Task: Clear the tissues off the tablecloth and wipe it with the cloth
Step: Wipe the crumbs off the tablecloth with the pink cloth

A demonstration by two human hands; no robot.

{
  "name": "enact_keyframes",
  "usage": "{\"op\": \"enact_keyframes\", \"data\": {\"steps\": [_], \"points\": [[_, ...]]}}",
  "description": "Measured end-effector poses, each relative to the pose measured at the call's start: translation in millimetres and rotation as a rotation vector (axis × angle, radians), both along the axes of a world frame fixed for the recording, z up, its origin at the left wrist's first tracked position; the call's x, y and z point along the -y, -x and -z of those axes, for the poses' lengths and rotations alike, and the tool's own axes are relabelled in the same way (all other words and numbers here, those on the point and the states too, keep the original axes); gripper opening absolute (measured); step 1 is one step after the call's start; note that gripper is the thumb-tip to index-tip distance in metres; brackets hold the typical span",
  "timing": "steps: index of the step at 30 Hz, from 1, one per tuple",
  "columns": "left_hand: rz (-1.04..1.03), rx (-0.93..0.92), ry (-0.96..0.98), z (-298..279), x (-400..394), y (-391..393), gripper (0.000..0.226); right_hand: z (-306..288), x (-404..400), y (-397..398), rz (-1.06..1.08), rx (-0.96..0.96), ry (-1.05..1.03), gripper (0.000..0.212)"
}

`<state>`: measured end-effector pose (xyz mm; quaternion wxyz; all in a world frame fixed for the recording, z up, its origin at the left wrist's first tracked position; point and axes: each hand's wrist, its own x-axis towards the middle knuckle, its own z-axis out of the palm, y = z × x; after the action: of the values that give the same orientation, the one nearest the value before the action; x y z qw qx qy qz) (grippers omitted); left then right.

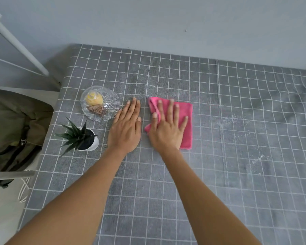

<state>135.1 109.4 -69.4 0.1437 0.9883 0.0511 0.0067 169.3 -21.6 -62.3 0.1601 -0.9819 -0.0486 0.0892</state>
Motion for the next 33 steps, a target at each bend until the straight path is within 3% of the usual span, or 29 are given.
{"op": "enact_keyframes", "data": {"steps": [4,9,14,20,24,29,33], "points": [[0.013,-0.006,0.007,-0.7,0.1,-0.2,0.057,1.1,26.7,-5.2,-0.152,0.000,0.015,0.056],[0.013,-0.019,-0.003,1.5,-2.3,-0.7,0.053,-0.6,91.8,-38.1,0.100,-0.030,0.091,0.053],[-0.002,-0.004,-0.014,2.9,-1.9,-0.2,0.053,-5.8,82.6,-35.1,0.230,-0.043,0.039,0.054],[-0.006,0.001,-0.015,0.8,0.0,-0.5,0.057,-2.8,20.5,14.1,-0.075,-0.008,0.027,0.056],[0.003,0.001,-0.002,0.3,-0.3,-0.7,0.056,0.8,37.8,5.0,-0.138,0.007,0.038,0.053],[-0.001,-0.011,0.010,1.8,-1.9,-0.5,0.053,-1.6,89.0,-32.2,0.122,-0.034,0.085,0.053],[-0.008,-0.003,-0.010,1.3,-1.9,0.0,0.055,-4.4,80.8,-30.2,0.216,-0.043,0.042,0.054]]}}
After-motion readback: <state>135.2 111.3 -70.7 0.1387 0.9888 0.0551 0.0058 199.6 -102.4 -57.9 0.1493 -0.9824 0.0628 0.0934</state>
